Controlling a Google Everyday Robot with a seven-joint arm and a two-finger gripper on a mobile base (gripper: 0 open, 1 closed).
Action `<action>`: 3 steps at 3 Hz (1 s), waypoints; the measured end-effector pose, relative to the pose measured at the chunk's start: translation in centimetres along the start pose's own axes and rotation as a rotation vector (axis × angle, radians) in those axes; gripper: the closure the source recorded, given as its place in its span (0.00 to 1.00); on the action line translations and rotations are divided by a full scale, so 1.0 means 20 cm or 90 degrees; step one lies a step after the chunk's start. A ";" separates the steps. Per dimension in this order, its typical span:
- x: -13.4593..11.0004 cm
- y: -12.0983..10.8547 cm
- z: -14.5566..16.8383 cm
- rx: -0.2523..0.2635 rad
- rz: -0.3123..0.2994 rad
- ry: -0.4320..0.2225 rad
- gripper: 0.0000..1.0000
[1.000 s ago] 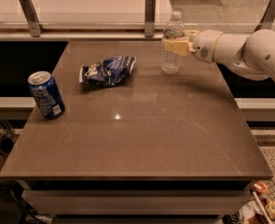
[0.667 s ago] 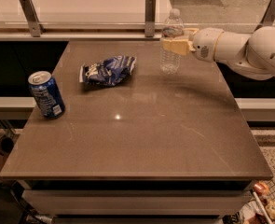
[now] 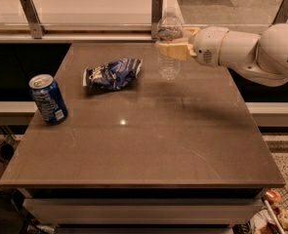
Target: Move water bottle near pepsi can
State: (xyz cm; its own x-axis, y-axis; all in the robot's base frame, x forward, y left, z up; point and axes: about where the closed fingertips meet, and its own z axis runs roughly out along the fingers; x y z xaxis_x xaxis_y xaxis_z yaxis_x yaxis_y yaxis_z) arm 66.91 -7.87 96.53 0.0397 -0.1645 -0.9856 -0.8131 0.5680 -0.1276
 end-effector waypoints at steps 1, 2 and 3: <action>-0.04 0.17 0.02 -0.029 -0.008 0.007 1.00; -0.08 0.33 0.04 -0.065 -0.005 0.008 1.00; -0.09 0.48 0.07 -0.109 0.011 -0.004 1.00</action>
Offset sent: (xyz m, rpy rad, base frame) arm -0.0784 0.0684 0.0092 -0.0185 0.0360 0.1601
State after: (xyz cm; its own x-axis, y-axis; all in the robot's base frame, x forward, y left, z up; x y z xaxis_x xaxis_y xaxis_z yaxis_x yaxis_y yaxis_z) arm 59.88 -1.06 97.02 0.0278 -0.1509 -0.9882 -0.9005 0.4254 -0.0903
